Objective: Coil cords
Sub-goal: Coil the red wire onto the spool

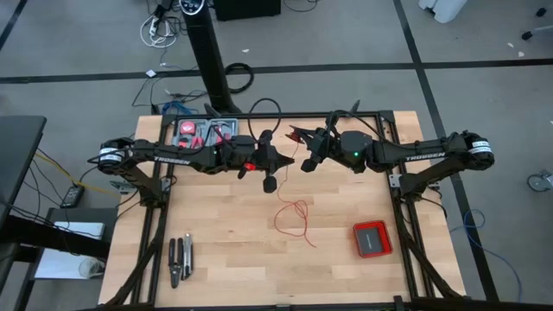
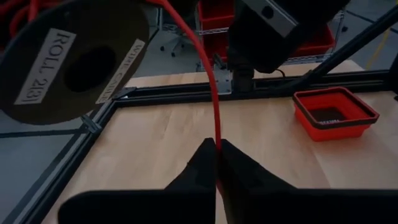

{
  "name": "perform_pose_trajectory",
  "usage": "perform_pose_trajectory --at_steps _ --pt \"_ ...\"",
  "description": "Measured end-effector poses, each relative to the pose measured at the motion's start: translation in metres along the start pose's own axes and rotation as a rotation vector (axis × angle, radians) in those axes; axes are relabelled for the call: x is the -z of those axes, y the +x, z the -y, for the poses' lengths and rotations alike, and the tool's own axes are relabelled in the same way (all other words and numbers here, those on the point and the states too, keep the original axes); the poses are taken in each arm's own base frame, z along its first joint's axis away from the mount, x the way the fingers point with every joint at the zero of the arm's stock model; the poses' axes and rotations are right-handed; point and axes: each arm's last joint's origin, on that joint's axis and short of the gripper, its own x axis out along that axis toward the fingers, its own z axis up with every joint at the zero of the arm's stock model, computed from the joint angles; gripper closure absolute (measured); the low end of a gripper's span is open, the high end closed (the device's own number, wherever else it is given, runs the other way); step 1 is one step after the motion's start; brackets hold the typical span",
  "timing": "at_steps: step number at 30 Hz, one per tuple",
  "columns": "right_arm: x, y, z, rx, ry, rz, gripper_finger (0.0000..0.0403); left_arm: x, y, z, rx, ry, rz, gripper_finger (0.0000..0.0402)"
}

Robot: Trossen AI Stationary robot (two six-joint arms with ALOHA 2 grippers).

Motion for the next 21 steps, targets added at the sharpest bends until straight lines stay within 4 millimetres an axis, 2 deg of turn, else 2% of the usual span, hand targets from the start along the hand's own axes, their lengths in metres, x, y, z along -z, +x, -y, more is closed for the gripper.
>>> perform_pose_trajectory --at_steps 7,12,16,21 --pt "0.000 0.000 0.000 -0.001 -0.001 0.000 0.0401 0.000 0.000 0.001 0.024 -0.003 -0.017 0.0400" --pt "-0.001 0.001 -0.003 -0.047 0.040 0.053 0.0402 -0.016 0.001 0.001 0.032 -0.002 -0.019 0.0400" --pt "0.007 0.001 -0.007 -0.024 0.059 0.095 0.0402 -0.023 0.001 0.001 0.031 -0.001 0.002 0.0401" --pt "0.007 0.000 -0.008 -0.013 0.095 0.149 0.0402 -0.016 0.008 0.001 0.012 0.000 -0.020 0.0401"
